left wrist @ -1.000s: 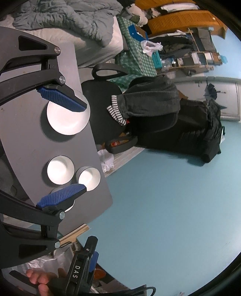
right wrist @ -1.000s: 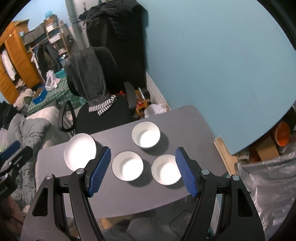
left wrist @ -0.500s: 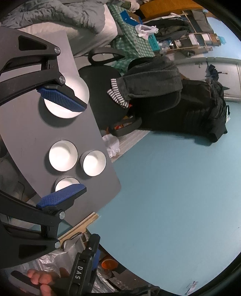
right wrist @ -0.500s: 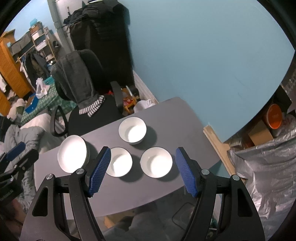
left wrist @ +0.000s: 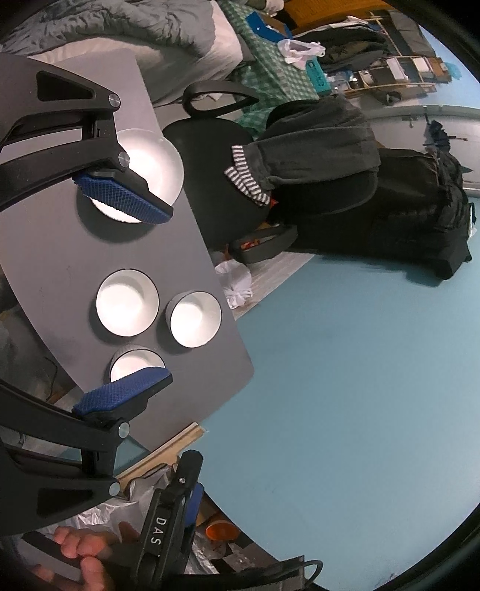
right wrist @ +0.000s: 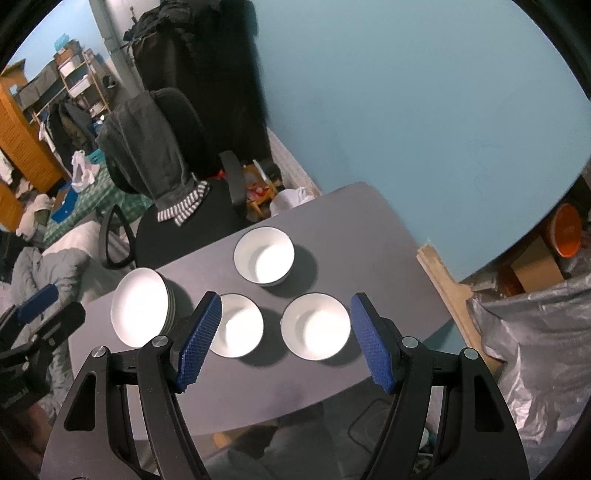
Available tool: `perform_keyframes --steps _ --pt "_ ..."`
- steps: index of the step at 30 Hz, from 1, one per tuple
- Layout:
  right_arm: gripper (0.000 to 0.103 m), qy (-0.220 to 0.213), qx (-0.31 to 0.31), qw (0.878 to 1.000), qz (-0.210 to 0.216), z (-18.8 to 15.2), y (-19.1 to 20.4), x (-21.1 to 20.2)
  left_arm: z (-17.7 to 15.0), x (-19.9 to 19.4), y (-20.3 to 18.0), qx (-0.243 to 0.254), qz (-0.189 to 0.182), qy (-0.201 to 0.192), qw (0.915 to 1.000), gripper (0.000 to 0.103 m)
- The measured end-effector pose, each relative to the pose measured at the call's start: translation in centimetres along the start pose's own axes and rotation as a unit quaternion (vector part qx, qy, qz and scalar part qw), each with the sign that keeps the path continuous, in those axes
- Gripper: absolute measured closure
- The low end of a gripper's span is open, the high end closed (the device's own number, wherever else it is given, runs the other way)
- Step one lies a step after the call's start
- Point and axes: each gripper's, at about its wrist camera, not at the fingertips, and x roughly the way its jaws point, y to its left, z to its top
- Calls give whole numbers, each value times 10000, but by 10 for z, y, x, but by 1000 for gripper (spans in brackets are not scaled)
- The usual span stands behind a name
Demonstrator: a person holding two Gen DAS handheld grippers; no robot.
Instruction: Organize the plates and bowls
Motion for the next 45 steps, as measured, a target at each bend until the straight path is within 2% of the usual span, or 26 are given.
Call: perform_keyframes --steps 12,19,23,26,34,39,45 --pt "32 473 -354 9980 209 10 3 47 -6 38 18 -348 315 354 9983 22" --pt "32 653 -396 9962 418 16 0 69 -9 54 22 -421 501 386 9971 22" --pt "32 748 -531 9950 406 18 2 82 -16 70 19 -324 661 536 9958 22" --pt "32 824 -664 9936 391 17 3 97 -21 82 19 -388 629 650 9951 22" --pt "32 1208 -1169 9849 411 8 13 140 -40 117 28 -805 624 1038 9894 22" --pt "32 1412 -1411 9775 685 0 19 164 -52 136 35 -1023 667 1198 9853 22" --pt "32 1677 -1800 9659 808 -10 28 193 -68 162 43 -1148 754 1455 9798 22"
